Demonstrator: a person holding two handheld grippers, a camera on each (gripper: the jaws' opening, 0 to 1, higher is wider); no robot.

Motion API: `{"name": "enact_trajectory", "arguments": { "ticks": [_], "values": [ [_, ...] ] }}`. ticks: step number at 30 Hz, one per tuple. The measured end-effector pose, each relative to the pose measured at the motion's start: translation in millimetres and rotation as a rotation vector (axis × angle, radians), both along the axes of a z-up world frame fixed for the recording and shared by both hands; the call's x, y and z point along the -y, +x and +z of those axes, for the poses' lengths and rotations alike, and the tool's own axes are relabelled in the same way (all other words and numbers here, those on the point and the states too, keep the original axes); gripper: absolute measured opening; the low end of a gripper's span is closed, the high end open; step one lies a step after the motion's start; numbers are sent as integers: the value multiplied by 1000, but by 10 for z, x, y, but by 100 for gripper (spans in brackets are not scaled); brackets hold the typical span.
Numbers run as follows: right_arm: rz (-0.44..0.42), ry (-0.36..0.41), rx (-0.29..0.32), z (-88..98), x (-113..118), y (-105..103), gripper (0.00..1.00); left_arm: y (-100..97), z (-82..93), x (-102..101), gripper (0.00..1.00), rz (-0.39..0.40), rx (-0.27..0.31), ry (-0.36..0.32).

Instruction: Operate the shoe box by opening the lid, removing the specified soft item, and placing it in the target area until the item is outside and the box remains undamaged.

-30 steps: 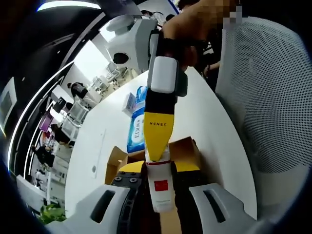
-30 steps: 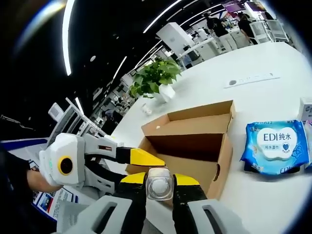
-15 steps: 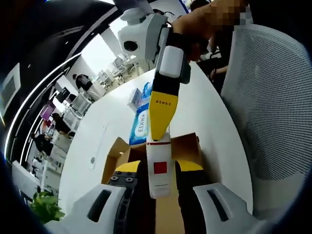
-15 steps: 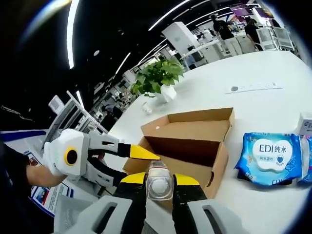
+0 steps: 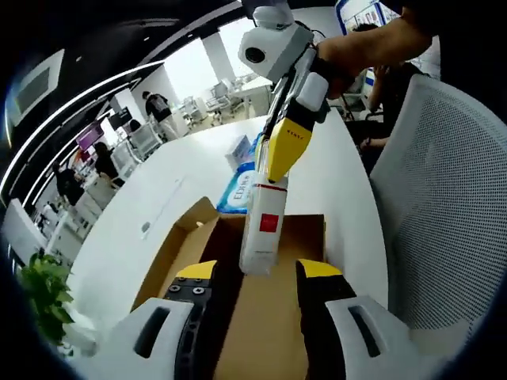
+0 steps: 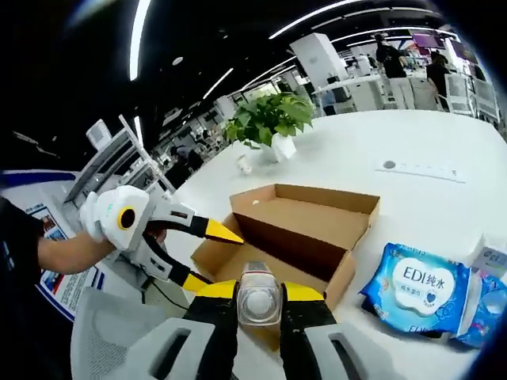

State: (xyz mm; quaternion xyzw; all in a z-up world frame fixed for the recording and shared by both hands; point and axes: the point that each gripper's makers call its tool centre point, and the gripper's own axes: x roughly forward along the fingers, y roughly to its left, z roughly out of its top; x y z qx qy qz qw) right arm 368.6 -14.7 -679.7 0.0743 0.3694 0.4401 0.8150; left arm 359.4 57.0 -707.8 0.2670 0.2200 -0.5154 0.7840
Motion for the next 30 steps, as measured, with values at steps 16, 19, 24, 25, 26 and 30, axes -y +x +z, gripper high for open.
{"name": "enact_trajectory", "arguments": {
  "ticks": [16, 19, 24, 25, 26, 30],
  "values": [
    [121, -156, 134, 160, 387, 271, 15, 55, 68, -400, 49, 228, -104, -114],
    [142, -182, 149, 180, 458, 305, 15, 54, 85, -501, 50, 264, -109, -131],
    [184, -242, 183, 199, 615, 411, 16, 26, 115, -606, 55, 318, -112, -157],
    [186, -251, 189, 204, 642, 437, 16, 20, 119, -624, 55, 326, -112, -162],
    [197, -264, 198, 212, 677, 468, 16, 8, 117, -649, 56, 337, -115, -166],
    [216, -310, 215, 204, 802, 583, 16, -31, 100, -741, 59, 373, -123, -169]
  ]
}}
